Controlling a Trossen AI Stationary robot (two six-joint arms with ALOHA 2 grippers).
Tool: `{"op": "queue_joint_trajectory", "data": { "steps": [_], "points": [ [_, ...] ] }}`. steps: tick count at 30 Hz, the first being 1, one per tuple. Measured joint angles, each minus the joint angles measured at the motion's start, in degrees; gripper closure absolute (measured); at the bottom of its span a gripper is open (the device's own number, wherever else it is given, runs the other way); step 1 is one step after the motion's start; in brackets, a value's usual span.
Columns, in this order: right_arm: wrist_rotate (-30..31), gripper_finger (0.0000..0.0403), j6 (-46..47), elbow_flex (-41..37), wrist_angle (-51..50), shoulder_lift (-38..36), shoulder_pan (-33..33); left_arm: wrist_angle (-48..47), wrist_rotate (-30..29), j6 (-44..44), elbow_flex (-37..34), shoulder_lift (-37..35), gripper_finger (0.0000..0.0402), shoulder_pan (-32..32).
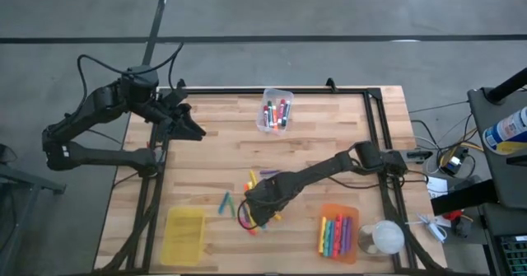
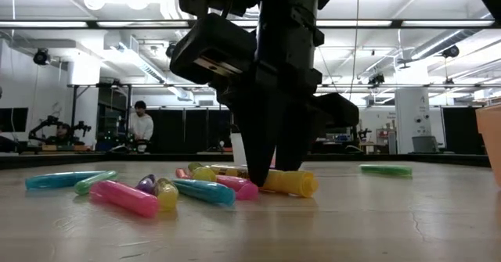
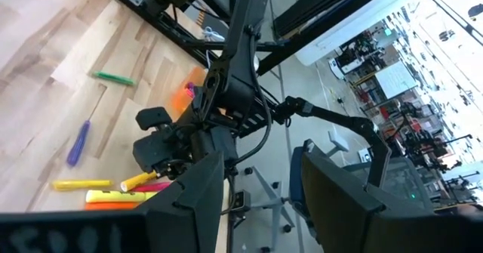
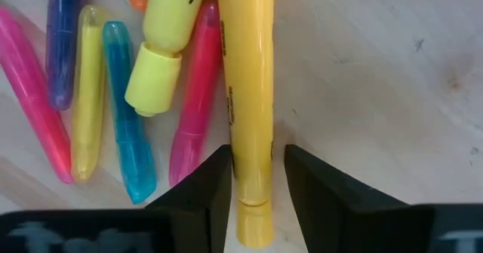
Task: Pick & Place Markers
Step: Put the yellow highlighter into the orange bin
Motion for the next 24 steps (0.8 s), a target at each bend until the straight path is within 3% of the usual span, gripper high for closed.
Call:
{"op": "queue_joint_trajectory", "data": {
  "steps": [9, 16, 24],
  "points": [
    [-1.63, 0.0352, 0.92, -0.24, -0.43, -1.55, -0.61, -0.01, -0.01, 0.47, 0.00, 0.00, 0.0230, 0.00],
    [-2.04, 0.0353, 6.88, 2.50, -8.57, -8.87, -0.69, 0.07, -0.03, 0.84, -0.02, 0.07, 0.0230, -0.01],
    [5.71, 0.0343, 21.48, 7.19, -25.24, -16.63, 4.10, 0.06, -0.04, 1.14, -0.07, 0.22, 0.0230, -0.04]
  ]
}}
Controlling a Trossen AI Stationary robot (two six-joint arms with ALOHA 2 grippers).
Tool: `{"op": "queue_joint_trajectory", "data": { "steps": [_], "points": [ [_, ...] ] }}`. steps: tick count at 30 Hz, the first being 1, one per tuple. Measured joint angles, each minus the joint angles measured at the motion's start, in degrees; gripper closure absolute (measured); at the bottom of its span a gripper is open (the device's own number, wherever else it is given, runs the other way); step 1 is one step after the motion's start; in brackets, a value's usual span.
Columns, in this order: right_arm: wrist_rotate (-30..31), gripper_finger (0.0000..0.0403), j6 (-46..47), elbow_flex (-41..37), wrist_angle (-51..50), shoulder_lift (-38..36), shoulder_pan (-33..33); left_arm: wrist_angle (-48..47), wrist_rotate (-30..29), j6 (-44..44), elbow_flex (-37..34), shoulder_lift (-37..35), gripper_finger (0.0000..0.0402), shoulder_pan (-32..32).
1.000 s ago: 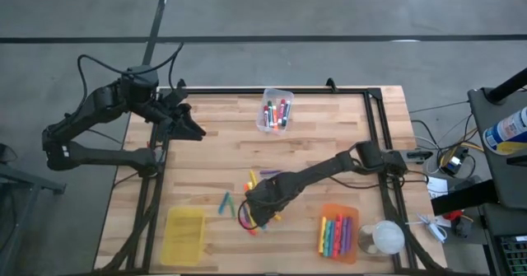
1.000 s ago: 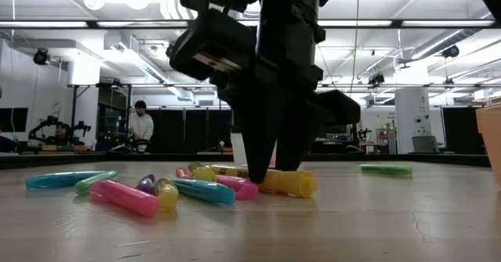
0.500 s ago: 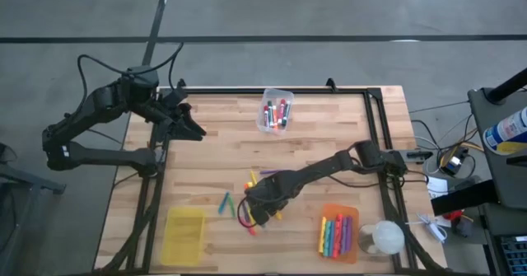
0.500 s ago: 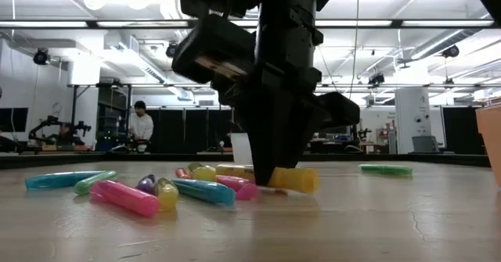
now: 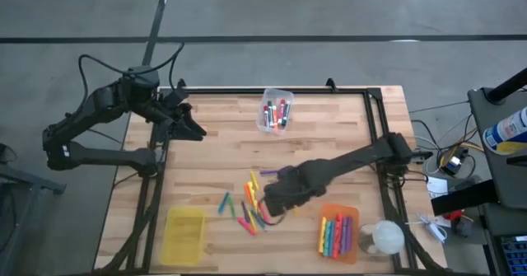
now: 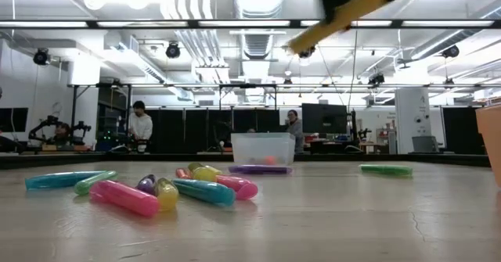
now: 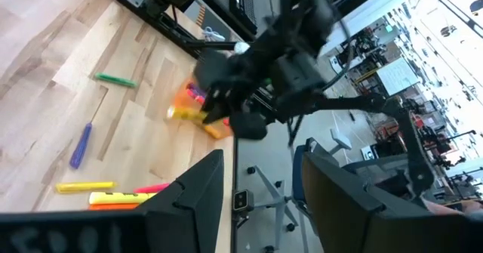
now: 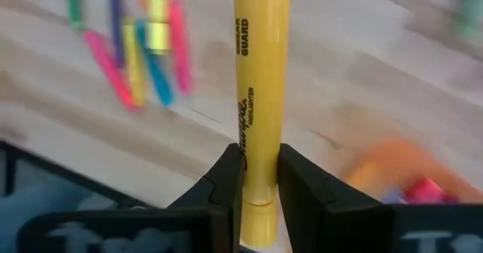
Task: Pick & Place Markers
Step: Put the yellow highlighter into the orange bin
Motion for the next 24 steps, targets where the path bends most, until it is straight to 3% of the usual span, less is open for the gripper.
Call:
{"op": "queue_joint_trajectory", "data": {
  "steps": [6, 14, 18, 24],
  "points": [
    [1.23, 0.0341, 15.86, -0.97, -8.78, -3.40, 6.90, 0.00, -0.01, 0.07, -0.02, 0.24, 0.0230, 0.00],
    [1.09, 0.0341, 35.12, -4.59, -8.03, -3.60, 16.99, 0.02, -0.01, 0.19, -0.07, 0.87, 0.0230, 0.04],
    [-0.50, 0.0340, 40.35, -8.12, -4.29, -3.50, 19.37, 0.02, -0.01, 1.30, -0.11, 0.87, 0.0230, 0.04],
    [-3.03, 0.0339, 40.75, -13.34, -3.34, -3.28, 21.03, 0.01, -0.01, 1.23, -0.11, 0.87, 0.0230, 0.02]
  ]
}}
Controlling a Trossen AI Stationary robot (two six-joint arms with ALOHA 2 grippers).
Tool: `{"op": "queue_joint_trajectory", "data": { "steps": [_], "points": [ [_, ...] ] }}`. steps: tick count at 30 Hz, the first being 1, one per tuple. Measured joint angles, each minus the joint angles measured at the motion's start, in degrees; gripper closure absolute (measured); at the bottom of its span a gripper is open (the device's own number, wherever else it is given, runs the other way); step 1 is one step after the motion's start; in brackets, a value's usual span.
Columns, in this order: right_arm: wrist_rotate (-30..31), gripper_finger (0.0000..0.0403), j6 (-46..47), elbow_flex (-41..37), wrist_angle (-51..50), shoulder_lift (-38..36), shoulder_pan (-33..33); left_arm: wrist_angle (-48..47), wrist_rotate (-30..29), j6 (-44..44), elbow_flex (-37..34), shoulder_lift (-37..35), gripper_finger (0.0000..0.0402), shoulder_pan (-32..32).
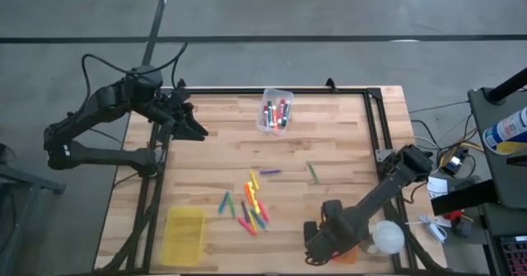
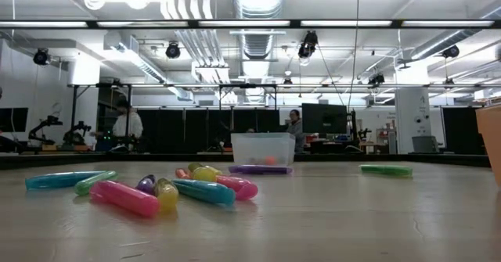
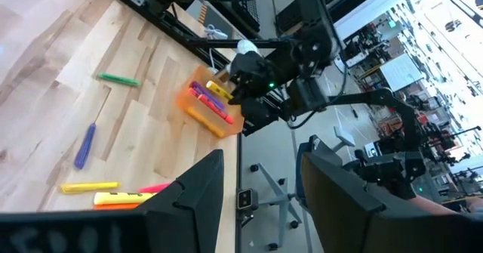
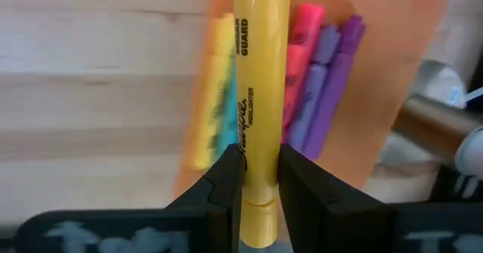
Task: Pick & Place Markers
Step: Put the yellow highlighter into the orange bin, then put the yellow and green highlighter into the orange bin
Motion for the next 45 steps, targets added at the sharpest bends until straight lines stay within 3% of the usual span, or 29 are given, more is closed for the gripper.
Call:
{"op": "queue_joint_trajectory", "data": {
  "steps": [10, 18, 28, 37, 45],
  "points": [
    [-4.53, 0.0339, -0.39, -13.57, 17.49, 0.03, 0.45, -0.01, 0.00, -0.35, 0.00, -0.09, 0.0230, -0.02],
    [-9.11, 0.0304, -0.29, -15.56, 17.60, -0.08, 0.10, -0.01, 0.00, -0.35, 0.00, 0.02, 0.0230, 0.02],
    [-7.75, 0.0244, -2.40, -6.08, 10.18, -0.59, -0.54, -0.03, 0.02, -0.17, 0.00, -0.11, 0.0230, 0.02],
    [2.95, 0.0253, -12.50, 5.20, 0.70, -0.83, -6.19, -0.01, 0.00, 0.26, 0.00, -0.03, 0.0230, 0.02],
    [5.34, 0.0268, -26.76, 9.47, 3.49, 0.64, -14.96, -0.01, 0.00, 0.17, 0.00, -0.07, 0.0230, 0.00]
  ]
}}
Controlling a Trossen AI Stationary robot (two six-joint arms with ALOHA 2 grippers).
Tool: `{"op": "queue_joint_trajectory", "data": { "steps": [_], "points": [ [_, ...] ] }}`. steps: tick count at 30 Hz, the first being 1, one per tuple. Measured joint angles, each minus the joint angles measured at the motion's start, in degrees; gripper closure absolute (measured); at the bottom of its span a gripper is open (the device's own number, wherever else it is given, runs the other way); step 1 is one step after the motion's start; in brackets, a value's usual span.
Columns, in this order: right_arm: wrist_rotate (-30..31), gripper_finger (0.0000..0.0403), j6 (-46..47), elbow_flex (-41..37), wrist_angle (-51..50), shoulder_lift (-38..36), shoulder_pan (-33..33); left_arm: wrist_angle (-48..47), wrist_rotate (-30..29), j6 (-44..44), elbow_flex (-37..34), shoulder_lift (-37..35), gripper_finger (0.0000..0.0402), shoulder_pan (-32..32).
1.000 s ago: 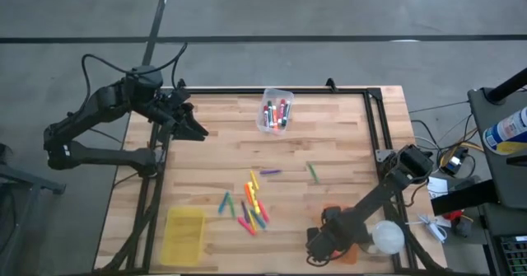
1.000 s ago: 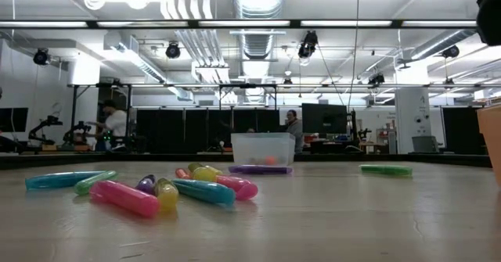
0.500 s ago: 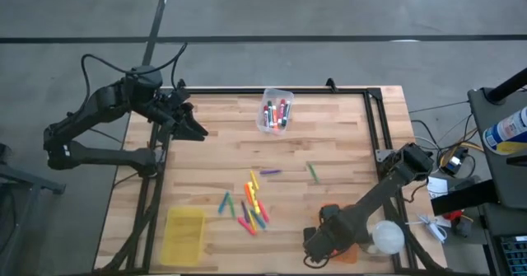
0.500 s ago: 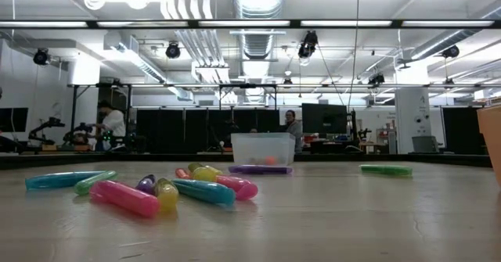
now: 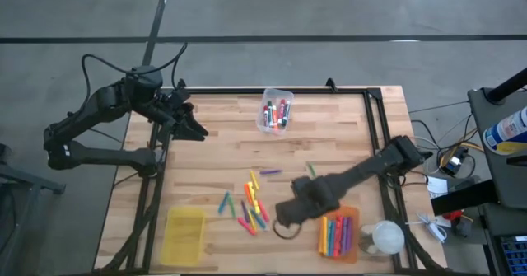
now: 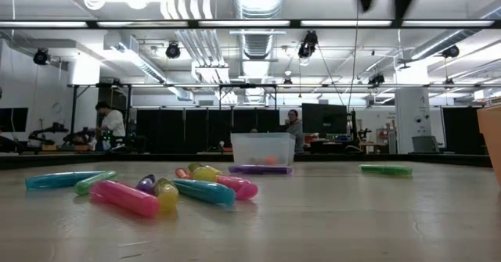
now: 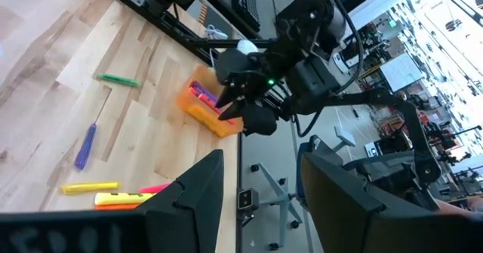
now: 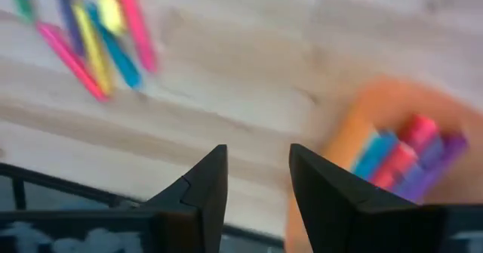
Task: Pick & Place Markers
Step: Put the yellow and green highlighter into the orange bin
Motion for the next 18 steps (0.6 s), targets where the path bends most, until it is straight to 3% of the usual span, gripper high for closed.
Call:
{"op": "queue_joint_trajectory", "data": {
  "steps": [11, 18],
  "points": [
    [0.36, 0.0287, -19.07, 10.71, 6.17, 8.35, -10.32, -0.09, 0.01, -0.24, -0.02, -0.11, 0.0230, -0.03],
    [-0.81, 0.0261, -25.76, 23.55, 7.07, 19.02, -14.77, -0.08, 0.02, -0.34, -0.02, -0.11, 0.0230, -0.03]
  ]
}}
